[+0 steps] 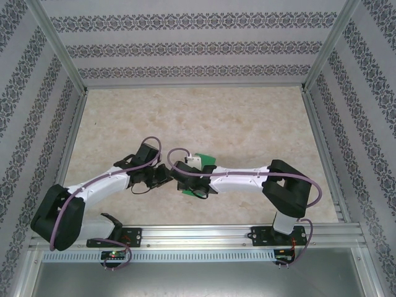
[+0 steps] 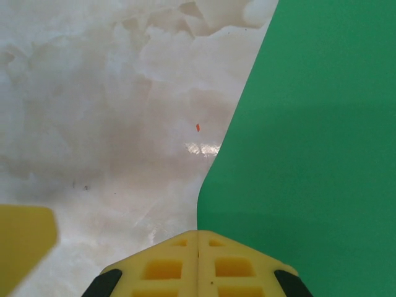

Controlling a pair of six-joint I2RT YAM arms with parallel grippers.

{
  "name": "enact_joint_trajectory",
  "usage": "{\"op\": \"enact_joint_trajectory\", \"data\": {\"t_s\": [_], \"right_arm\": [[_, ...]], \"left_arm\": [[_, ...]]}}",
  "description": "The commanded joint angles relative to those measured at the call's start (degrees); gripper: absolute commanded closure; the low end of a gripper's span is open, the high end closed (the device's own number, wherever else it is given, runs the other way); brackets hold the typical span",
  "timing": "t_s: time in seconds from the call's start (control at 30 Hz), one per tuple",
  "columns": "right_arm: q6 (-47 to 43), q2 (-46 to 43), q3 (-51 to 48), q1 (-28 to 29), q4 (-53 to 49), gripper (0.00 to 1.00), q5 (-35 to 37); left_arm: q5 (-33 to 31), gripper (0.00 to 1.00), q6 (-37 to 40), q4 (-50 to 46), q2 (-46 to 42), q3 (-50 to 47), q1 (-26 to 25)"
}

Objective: Fold a paper plane with a square sheet of paper (pick it up from the middle)
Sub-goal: Fold the triangle a second time at the center of the table.

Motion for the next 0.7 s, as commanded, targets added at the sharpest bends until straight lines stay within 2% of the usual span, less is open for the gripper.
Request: {"op": "enact_joint_trajectory", "data": {"t_s": [0.0, 0.47, 0.67], "right_arm": [[1.6, -2.9, -1.7, 0.7, 3.1, 1.00, 2.7], [5.3, -9.4, -11.9, 1.3, 12.1, 1.00, 4.2], [6.2, -10.5, -14.2, 1.3, 13.8, 1.00, 4.5]], "left_arm": [[1.1, 0.83, -1.3, 3.1, 1.7, 2.3, -2.4], [3.8, 0.85, -4.9, 9.4, 9.3, 3.7, -7.8], [5.4, 0.88, -7.7, 13.4, 11.3, 2.9, -8.5]]}}
